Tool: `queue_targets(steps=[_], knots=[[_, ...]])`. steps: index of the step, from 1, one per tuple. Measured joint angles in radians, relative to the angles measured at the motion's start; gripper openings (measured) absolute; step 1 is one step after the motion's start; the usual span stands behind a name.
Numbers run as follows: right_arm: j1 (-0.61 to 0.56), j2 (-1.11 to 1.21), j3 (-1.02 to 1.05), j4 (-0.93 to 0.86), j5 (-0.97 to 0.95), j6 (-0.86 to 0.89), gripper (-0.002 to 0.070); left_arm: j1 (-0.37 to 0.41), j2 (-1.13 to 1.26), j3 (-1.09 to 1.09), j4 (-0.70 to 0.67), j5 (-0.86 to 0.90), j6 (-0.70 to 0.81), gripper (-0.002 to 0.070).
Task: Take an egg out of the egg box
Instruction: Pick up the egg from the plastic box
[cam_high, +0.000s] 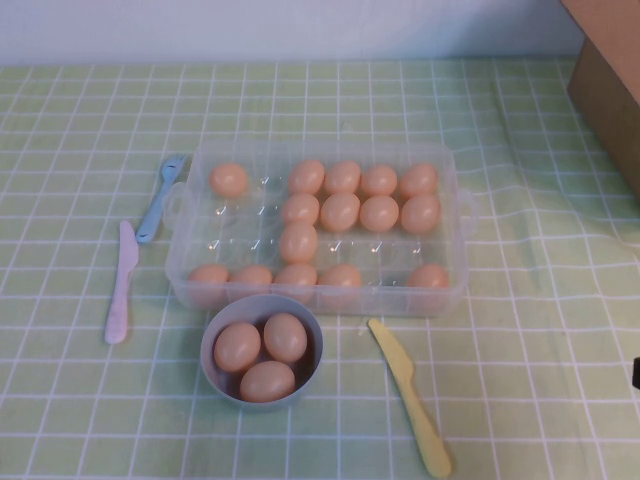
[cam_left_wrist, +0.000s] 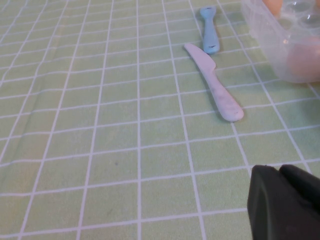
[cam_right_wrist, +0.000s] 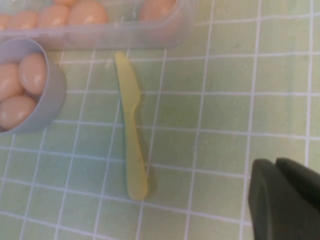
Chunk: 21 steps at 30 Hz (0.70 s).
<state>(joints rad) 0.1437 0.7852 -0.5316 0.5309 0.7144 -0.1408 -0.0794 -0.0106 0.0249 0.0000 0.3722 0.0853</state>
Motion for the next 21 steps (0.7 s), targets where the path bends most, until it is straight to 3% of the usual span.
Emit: queue_targets(steps=[10,21], knots=[[0.002,0.23,-0.123,0.004,0.07,-0.082,-0.0017,0.0,0.0,0.0,0.0,0.0,0.0,-0.0003],[0.201,0.472,-0.342,-0.069,0.092,-0.062,-0.0017,0.0,0.0,0.0,0.0,0.0,0.0,-0.0003]])
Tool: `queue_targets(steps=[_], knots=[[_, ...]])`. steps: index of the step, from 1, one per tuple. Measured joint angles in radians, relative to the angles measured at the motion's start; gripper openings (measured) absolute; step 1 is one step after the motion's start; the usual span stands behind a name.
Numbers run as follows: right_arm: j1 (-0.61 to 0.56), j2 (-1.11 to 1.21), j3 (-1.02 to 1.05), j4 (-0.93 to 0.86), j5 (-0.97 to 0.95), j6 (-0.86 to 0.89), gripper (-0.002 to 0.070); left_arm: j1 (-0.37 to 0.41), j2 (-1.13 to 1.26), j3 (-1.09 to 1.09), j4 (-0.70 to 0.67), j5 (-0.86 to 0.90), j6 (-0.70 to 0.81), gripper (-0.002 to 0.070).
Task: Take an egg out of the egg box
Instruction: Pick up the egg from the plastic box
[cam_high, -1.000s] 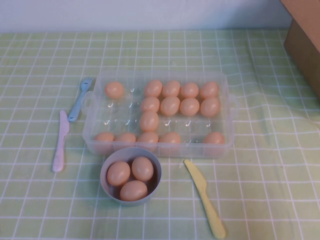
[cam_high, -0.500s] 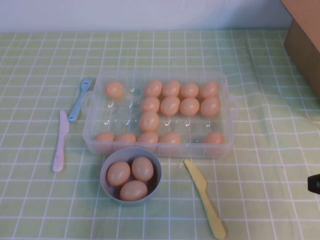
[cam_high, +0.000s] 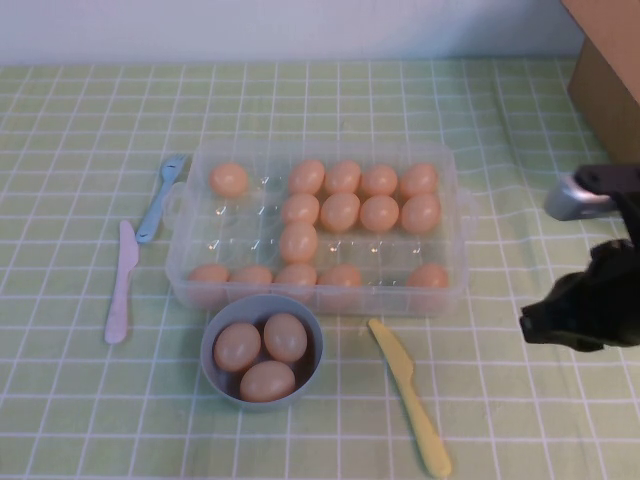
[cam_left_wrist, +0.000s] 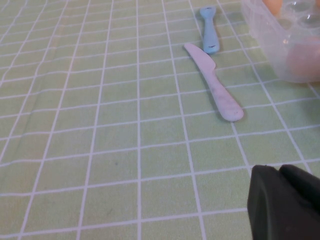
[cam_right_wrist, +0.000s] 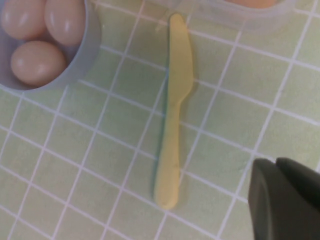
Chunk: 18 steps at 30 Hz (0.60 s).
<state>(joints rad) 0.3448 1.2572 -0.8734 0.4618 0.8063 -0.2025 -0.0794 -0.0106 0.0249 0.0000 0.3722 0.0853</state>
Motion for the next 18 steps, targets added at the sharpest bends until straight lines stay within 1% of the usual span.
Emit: queue_targets(steps=[14,18], knots=[[0.229,0.31,-0.355,-0.251,0.137,0.155,-0.0017,0.0,0.0,0.0,0.0,0.0,0.0,-0.0003],[0.26,0.386,-0.464,-0.31,0.171,0.169,-0.0017,0.0,0.0,0.0,0.0,0.0,0.0,-0.0003]])
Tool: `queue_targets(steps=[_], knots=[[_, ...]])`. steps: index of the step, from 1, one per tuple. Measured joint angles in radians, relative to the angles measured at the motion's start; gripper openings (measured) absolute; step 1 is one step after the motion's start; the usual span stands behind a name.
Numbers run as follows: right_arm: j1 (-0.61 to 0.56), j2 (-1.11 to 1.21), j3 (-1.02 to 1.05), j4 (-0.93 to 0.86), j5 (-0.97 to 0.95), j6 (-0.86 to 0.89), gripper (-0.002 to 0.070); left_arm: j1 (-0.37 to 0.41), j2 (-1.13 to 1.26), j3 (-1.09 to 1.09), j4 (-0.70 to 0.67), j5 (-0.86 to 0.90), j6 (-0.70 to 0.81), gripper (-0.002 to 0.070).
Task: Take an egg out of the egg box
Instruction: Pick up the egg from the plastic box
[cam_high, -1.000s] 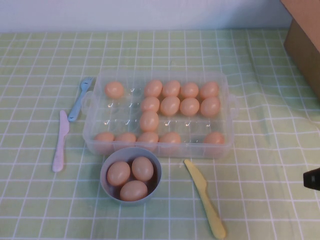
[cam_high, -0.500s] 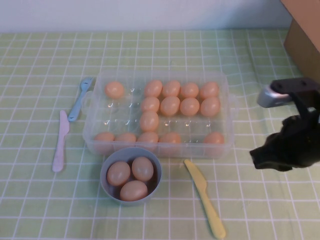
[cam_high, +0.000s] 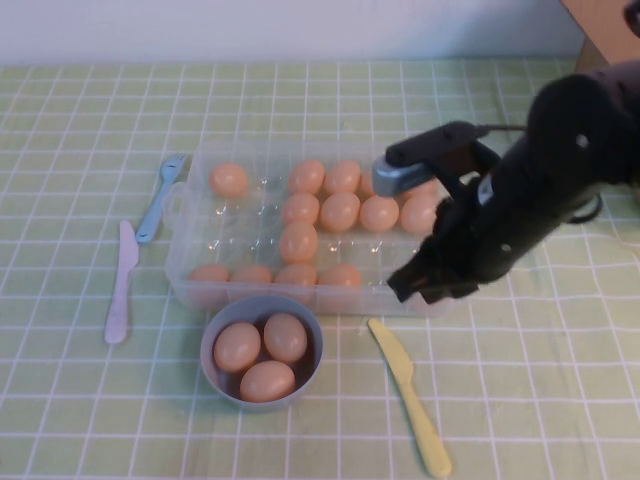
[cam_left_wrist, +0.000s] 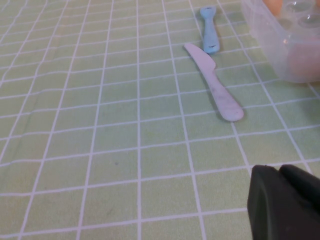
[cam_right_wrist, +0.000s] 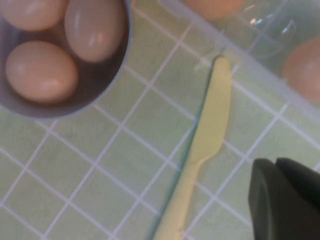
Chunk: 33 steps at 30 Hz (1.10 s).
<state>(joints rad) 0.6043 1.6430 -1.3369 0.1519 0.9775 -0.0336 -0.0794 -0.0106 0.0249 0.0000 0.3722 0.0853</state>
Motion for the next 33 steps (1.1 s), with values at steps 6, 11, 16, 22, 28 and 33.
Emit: queue_targets(steps=[6,11,16,22,28,33], knots=[[0.004,0.123,-0.212,-0.065,0.074,0.006,-0.0017,0.0,0.0,0.0,0.0,0.0,0.0,-0.0003],[0.004,0.239,-0.38,-0.125,0.12,0.034,0.0006,0.0,0.0,0.0,0.0,0.0,0.0,-0.0003],[-0.015,0.349,-0.499,-0.152,0.157,0.034,0.0155,0.0,0.0,0.0,0.0,0.0,0.0,-0.0003],[-0.051,0.454,-0.579,-0.175,0.173,0.034,0.0401,0.0,0.0,0.0,0.0,0.0,0.0,-0.0003],[-0.067,0.498,-0.601,-0.181,0.154,0.008,0.0453,0.0,0.0,0.0,0.0,0.0,0.0,-0.0003],[-0.067,0.523,-0.623,-0.179,0.143,-0.105,0.0458,0.0,0.0,0.0,0.0,0.0,0.0,-0.0003]])
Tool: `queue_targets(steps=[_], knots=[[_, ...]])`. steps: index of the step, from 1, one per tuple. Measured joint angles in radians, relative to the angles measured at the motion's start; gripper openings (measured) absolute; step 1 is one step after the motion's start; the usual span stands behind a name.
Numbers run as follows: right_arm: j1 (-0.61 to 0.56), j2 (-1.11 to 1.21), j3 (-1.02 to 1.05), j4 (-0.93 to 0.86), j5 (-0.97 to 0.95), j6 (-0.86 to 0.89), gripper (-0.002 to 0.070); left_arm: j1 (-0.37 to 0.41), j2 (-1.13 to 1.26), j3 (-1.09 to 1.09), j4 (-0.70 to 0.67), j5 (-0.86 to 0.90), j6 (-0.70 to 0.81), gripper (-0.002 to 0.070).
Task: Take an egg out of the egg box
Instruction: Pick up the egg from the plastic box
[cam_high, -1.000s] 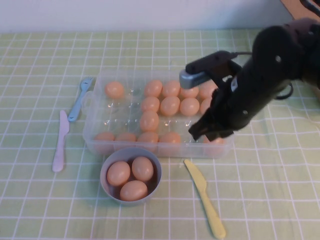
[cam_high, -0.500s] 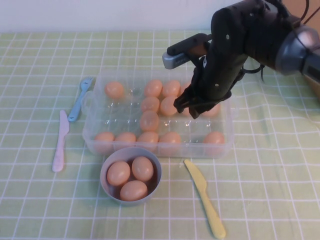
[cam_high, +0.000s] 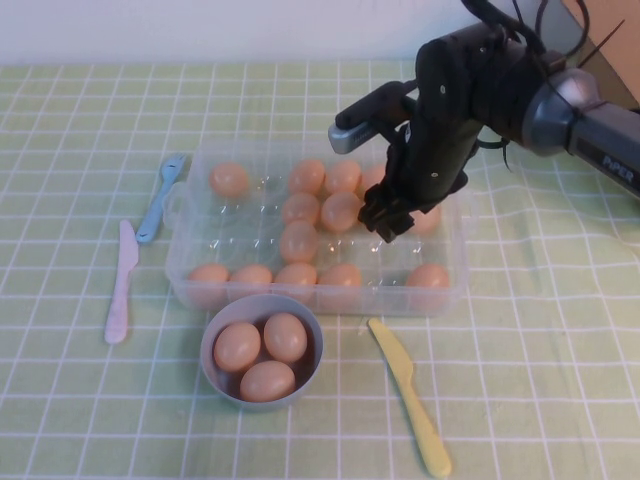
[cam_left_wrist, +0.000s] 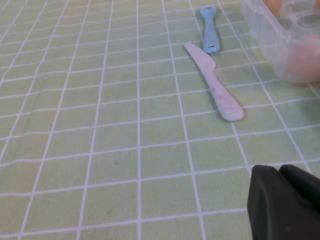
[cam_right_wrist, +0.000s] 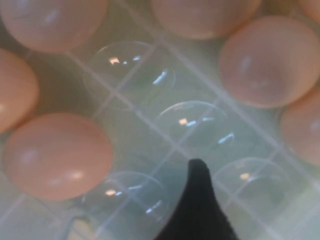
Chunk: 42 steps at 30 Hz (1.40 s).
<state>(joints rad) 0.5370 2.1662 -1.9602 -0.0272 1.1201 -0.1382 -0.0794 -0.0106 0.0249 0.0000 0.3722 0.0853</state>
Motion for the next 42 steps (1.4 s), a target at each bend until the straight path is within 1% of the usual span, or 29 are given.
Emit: queue_targets(steps=[3,9,16,22,29,42], knots=[[0.0,0.012,-0.01,0.0,-0.021,-0.071,0.0459,0.0,0.0,0.0,0.0,0.0,0.0,-0.0003],[-0.007,0.014,-0.016,0.0,-0.068,-0.122,0.0459,0.0,0.0,0.0,0.0,0.0,0.0,-0.0003],[-0.008,0.014,-0.016,0.033,-0.14,-0.242,0.0459,0.0,0.0,0.0,0.0,0.0,0.0,-0.0003],[-0.009,0.027,-0.018,0.039,-0.189,-0.246,0.0459,0.0,0.0,0.0,0.0,0.0,0.0,-0.0003],[-0.028,0.072,-0.019,0.074,-0.193,-0.246,0.0459,0.0,0.0,0.0,0.0,0.0,0.0,-0.0003],[-0.03,0.114,-0.021,0.081,-0.247,-0.246,0.0459,0.0,0.0,0.0,0.0,0.0,0.0,-0.0003]])
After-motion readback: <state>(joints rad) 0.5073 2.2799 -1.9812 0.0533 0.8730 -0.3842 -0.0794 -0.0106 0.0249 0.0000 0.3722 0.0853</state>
